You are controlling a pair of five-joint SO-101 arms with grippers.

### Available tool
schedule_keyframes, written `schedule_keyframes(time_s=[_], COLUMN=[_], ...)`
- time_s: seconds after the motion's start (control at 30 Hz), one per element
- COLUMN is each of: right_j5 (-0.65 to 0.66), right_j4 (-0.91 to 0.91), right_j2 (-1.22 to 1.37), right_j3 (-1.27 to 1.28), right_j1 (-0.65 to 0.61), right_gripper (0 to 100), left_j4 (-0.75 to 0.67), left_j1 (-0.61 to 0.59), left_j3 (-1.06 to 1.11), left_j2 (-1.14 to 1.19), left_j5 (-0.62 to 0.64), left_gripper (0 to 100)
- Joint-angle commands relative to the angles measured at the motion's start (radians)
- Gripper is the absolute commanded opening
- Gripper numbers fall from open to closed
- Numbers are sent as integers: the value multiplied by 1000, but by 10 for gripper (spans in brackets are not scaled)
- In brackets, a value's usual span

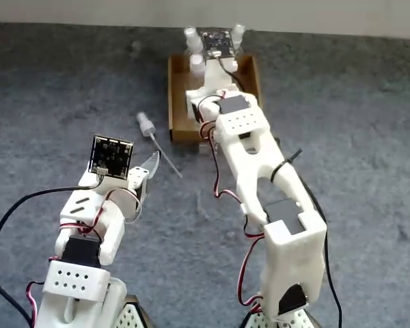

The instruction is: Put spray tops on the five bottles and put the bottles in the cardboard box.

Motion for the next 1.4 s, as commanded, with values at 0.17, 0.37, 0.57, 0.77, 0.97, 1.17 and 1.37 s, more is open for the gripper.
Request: schedule_keyframes(time_s=[0.17, 0.37, 0.57, 0.77, 0.97, 1.17, 1.37], right_j5=[11, 12, 12, 12, 12, 12, 12], right_j4=[-8, 88, 162, 229, 306, 394, 564], right_j2=[-25, -25, -25, -24, -24, -24, -24], right_j3=[-51, -104, -213, -318, -435, -550, -727], right_j1=[-8, -8, -8, -7, -5, -5, -7], right_gripper=[256, 256, 256, 256, 256, 256, 256], left_j4=[-28, -29, -29, -29, -29, -29, -29], left_j1=[-7, -7, -7, -7, -7, -8, -8], left_j3=[-7, -7, -7, -7, -7, -7, -7], left_j2=[-2, -2, -2, -2, -2, -2, -2], left_j5=[8, 8, 8, 8, 8, 8, 8], left_gripper=[171, 171, 171, 171, 171, 171, 171])
